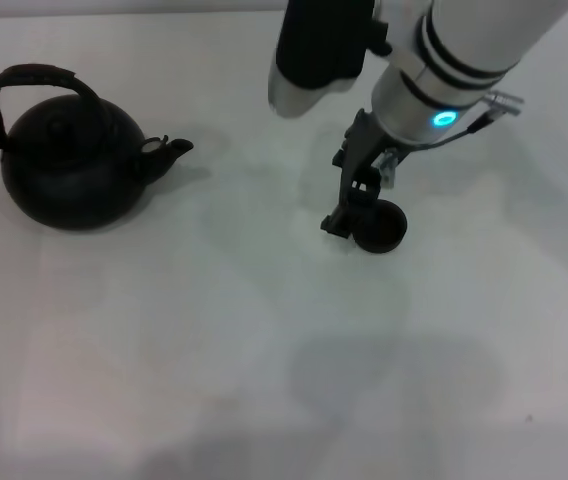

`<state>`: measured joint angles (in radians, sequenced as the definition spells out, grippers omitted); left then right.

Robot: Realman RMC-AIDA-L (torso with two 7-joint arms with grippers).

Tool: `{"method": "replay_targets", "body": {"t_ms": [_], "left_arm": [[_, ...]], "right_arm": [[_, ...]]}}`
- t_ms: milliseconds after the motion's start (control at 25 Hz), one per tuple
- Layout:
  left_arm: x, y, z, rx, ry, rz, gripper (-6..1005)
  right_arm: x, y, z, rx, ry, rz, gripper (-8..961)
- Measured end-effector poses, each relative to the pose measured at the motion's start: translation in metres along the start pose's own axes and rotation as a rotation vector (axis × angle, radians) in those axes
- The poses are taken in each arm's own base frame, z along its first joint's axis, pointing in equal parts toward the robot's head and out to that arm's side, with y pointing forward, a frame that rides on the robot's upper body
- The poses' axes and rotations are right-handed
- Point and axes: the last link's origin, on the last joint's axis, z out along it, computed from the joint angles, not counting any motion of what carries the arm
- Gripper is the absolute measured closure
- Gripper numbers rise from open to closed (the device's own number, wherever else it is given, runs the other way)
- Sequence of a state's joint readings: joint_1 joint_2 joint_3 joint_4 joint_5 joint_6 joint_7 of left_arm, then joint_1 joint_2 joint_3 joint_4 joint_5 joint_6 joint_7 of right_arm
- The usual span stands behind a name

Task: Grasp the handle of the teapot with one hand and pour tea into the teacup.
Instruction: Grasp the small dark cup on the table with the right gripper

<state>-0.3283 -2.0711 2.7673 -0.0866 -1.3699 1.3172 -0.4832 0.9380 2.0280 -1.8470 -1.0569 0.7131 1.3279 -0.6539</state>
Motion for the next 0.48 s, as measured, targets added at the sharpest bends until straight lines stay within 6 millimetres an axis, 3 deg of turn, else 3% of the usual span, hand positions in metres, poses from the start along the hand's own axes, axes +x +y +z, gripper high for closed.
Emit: {"method": "replay_targets", "body": {"t_ms": [480], "left_arm": [[0.0,0.003,0.004,-0.006,0.001,-0.006,124]], "right_arm": [[0.011,0.003,0.02,0.012,0.055,0.002,98]]}}
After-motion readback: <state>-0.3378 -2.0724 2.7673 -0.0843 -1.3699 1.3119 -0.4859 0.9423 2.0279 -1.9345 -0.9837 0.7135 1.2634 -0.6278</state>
